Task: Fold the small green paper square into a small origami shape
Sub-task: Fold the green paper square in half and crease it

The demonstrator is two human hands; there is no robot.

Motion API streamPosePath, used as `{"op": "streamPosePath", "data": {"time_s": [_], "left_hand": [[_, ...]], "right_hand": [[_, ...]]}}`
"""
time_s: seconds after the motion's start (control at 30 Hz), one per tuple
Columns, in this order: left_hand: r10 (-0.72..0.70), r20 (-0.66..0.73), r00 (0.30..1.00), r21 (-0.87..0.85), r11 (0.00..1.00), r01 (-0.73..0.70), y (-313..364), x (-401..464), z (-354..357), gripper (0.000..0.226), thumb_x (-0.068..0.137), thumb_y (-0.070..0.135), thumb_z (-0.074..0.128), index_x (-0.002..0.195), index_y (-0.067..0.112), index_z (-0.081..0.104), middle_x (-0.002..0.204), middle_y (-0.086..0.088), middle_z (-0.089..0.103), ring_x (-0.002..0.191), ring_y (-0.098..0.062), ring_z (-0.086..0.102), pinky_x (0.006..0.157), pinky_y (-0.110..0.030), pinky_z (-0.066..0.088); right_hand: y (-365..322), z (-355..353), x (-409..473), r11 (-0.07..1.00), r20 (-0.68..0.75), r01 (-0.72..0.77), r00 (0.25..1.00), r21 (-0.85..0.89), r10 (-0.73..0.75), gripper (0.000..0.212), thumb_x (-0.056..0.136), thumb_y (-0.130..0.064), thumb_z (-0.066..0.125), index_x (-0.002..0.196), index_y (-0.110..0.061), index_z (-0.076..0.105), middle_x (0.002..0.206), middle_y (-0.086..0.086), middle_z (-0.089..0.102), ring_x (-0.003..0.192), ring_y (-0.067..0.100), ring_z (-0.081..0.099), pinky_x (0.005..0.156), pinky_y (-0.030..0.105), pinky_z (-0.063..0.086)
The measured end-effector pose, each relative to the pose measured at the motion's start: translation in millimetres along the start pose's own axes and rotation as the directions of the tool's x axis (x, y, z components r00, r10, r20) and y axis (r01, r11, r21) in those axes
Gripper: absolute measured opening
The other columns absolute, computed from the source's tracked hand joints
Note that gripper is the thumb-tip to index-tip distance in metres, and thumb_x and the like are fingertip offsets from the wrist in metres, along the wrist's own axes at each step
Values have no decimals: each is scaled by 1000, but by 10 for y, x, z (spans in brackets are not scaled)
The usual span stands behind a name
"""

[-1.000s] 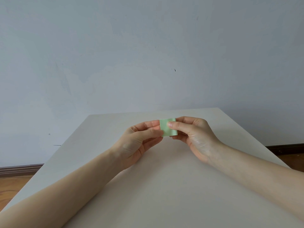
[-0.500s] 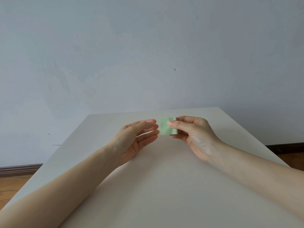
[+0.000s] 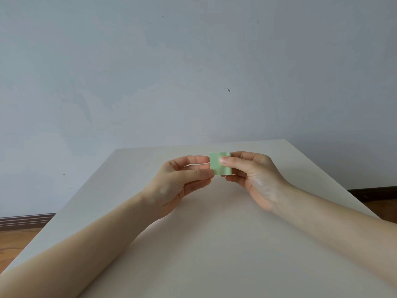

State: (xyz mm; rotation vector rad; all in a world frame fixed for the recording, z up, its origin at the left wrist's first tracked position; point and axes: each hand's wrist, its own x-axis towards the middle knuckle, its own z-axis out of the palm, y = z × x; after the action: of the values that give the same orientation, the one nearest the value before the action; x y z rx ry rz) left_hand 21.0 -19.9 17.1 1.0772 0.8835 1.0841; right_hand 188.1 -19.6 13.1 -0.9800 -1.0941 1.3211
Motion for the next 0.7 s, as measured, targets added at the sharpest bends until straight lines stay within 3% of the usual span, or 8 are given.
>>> {"op": "streamPosePath", "data": {"time_s": [0.7], "left_hand": [[41,-39,998,15,999,-40,-14,-19,33,19,75,-10,65,79,9,67,75,-5,70,67,-9,68,66,-18,55]], "right_hand": [[14,1,14,1000,-6,4,1000,5,-4,8,76,-8,70,84,-5,69,83,5,72,75,15,66,66,20,49]]}}
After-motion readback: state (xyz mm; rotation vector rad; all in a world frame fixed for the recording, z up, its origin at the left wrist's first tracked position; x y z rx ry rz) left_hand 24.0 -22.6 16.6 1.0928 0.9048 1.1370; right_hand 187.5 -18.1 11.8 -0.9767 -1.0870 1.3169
